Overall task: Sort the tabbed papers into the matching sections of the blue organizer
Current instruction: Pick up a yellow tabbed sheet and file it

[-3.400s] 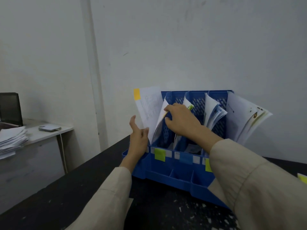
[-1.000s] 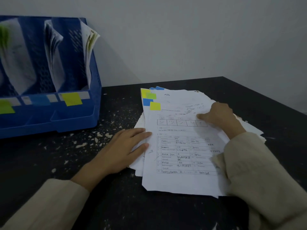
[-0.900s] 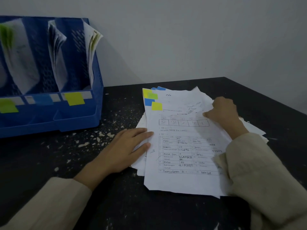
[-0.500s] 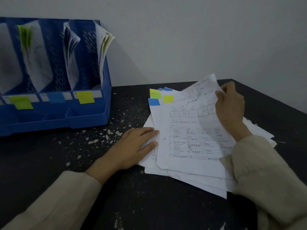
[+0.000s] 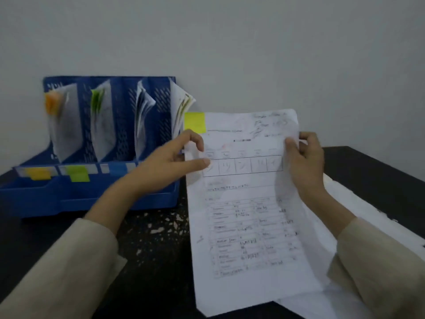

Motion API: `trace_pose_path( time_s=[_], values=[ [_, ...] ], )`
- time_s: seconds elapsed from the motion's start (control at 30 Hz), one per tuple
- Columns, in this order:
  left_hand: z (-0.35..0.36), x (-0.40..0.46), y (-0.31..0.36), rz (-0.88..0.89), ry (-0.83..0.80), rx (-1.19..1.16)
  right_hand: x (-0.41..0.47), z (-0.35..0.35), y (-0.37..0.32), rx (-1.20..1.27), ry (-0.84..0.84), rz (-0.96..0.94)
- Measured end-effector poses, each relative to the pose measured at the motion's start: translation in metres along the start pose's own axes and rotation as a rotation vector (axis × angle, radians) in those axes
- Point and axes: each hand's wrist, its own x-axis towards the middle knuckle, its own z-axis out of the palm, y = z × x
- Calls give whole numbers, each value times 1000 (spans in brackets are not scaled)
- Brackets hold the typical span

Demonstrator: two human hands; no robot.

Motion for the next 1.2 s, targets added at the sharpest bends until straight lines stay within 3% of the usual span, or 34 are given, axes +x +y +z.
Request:
trace_pose_path(
  time_s=[0.2, 0.37, 0.43, 0.57, 0.67, 0.83, 1.07, 1.2],
  values=[
    [-37, -13, -6, -79, 21, -136, 5, 43, -31, 88, -129, 68],
    [-61, -28, -15, -98, 78, -47, 6, 75, -52, 177, -191, 101],
    [-73, -35, -18, -90, 185, 17, 4, 89, -61, 182, -245, 66],
    [-103, -53, -23, -67, 625, 91, -4, 117, -70, 84, -389, -108],
    [-120, -68, -21, -48, 806, 85, -5, 140, -69, -47, -371, -220],
    [-128, -77, -13, -39, 943, 157, -6, 166, -64, -299, -380, -438],
    [-128, -76, -6, -25, 1012, 274, -5, 177, -39, -204, -555, -304],
    [-114, -62, 12, 111, 1087, 371, -6, 171, -32, -164, -636, -276]
  ],
)
